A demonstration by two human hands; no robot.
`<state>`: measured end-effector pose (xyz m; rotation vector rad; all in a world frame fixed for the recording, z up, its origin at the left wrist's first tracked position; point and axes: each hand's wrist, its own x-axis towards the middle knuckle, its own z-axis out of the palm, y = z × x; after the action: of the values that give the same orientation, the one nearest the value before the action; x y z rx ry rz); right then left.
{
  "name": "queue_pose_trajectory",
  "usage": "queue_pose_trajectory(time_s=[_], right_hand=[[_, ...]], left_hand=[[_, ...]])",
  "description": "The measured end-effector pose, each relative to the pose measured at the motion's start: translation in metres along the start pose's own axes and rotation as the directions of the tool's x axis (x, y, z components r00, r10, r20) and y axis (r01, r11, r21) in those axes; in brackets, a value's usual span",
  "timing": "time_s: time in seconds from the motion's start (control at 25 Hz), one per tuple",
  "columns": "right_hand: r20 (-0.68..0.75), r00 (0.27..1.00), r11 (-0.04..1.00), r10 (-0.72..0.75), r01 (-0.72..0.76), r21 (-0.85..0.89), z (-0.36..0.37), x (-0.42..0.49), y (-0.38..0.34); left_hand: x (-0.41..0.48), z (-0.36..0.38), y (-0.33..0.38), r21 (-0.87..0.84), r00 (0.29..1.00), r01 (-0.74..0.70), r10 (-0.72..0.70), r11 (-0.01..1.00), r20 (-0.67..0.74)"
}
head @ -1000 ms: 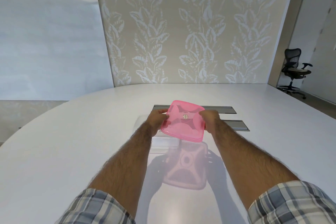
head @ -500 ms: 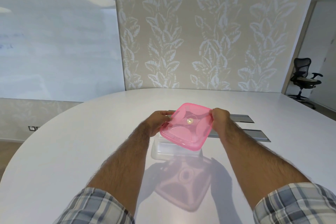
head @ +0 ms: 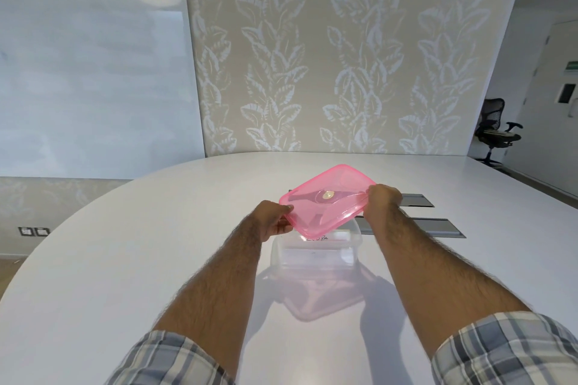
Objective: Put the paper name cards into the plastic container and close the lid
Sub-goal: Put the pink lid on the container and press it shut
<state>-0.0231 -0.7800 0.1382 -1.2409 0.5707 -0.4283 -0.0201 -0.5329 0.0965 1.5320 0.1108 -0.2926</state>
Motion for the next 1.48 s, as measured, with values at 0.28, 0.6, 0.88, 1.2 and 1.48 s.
queue_pose_trajectory(time_s=[0.28,0.6,0.88,1.2,1.48], right_hand=[[-0.083,0.992,0.978,-0.097,0.079,-0.193,-0.006,-0.018,0.009],[0.037,0.974,0.656,-0.224,0.178,-0.733,-0.022,-0.022,0.016],[0.085,0.982,0.653,-0.166,0.174,-0.737,-0.023,-0.003,0.024],[0.232,0.969,0.647,-0.09,0.234,-0.726,-0.03,0.033,0.038],[0.258,0.965,0.649,-0.047,0.226,-0.726,-0.038,0.045,0.056]], left_hand=[[0.013,-0.022,0.007,0.058,0.978,-0.121,0.129,0.991,-0.164],[0.018,-0.029,0.004,0.216,0.949,-0.178,0.225,0.96,-0.221],[0.03,-0.021,0.007,0.371,0.944,-0.171,0.259,0.913,-0.202],[0.03,0.004,-0.01,0.557,0.902,-0.129,0.33,0.821,-0.278],[0.042,0.01,-0.034,0.65,0.903,-0.073,0.327,0.756,-0.279]])
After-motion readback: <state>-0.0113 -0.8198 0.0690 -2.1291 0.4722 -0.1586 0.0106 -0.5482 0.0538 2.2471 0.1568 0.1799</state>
